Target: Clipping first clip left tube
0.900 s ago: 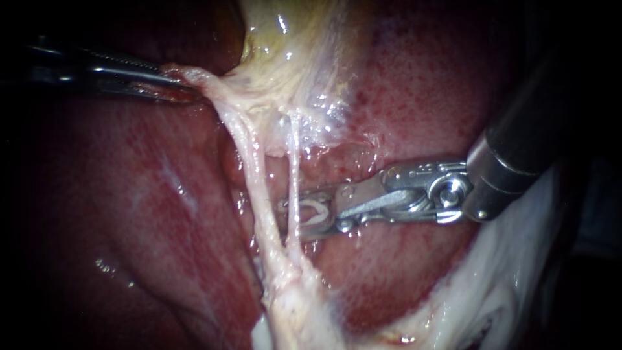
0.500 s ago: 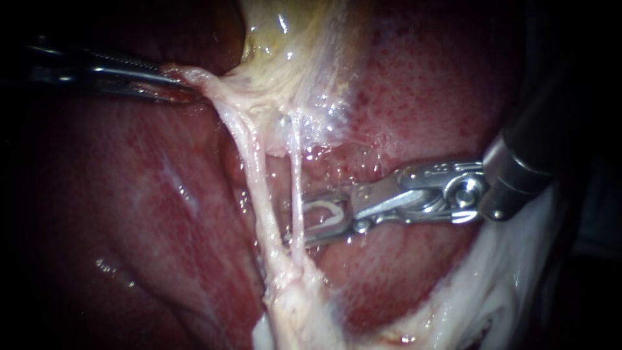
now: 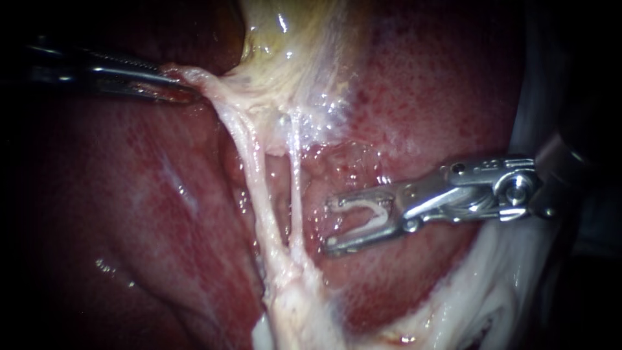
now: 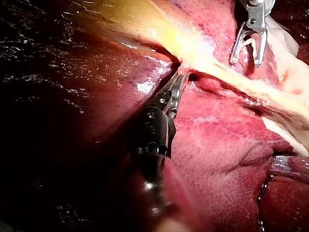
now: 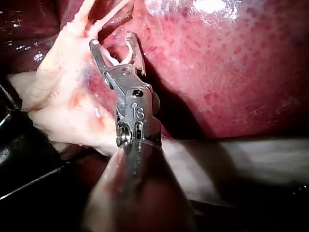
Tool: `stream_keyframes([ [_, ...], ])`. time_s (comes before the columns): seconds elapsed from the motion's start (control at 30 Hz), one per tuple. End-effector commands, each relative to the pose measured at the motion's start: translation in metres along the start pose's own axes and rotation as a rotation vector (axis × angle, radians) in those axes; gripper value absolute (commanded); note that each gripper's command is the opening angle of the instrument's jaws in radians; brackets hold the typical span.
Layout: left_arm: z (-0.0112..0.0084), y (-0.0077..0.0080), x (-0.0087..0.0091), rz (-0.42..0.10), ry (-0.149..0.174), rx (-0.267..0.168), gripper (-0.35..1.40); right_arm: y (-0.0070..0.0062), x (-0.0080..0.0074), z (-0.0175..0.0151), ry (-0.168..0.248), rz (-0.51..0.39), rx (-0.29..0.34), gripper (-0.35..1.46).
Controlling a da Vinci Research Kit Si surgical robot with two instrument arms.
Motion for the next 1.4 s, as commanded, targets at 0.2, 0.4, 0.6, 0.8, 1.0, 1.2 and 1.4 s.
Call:
stream_keyframes([
  [0.2, 0.0, 0.0, 0.0, 0.0, 0.0, 0.0, -0.35, -0.0022, 0.0013, 0.0007, 0.028, 0.031, 0.092, 0.48],
  [0.4, 0.0, -0.0001, 0.0, 0.0, 0.0, 0.0, -0.35, -0.0039, 0.0024, 0.0026, 0.061, 0.059, 0.15, 0.48],
  [0.6, 0.0001, -0.0001, -0.0001, 0.0, 0.0, 0.001, -0.35, -0.0035, 0.0025, 0.0044, 0.075, 0.071, 0.132, 0.5],
  [0.8, 0.0001, -0.0001, -0.0001, 0.001, 0.0, 0.001, -0.35, -0.0021, 0.0012, 0.0056, 0.072, 0.087, 0.124, 0.5],
  [1.0, 0.0002, -0.0001, -0.0002, 0.001, 0.0, 0.001, -0.35, -0.0007, -0.0009, 0.0072, 0.066, 0.104, 0.115, 0.5],
  [1.2, 0.0002, -0.0001, -0.0002, 0.001, 0.0, 0.001, -0.35, 0.0, -0.0016, 0.0075, 0.065, 0.112, 0.112, 0.5],
  [1.4, 0.0002, -0.0002, -0.0002, 0.001, 0.0, 0.001, -0.35, 0.0, -0.0016, 0.0086, 0.066, 0.116, 0.106, 0.5],
])
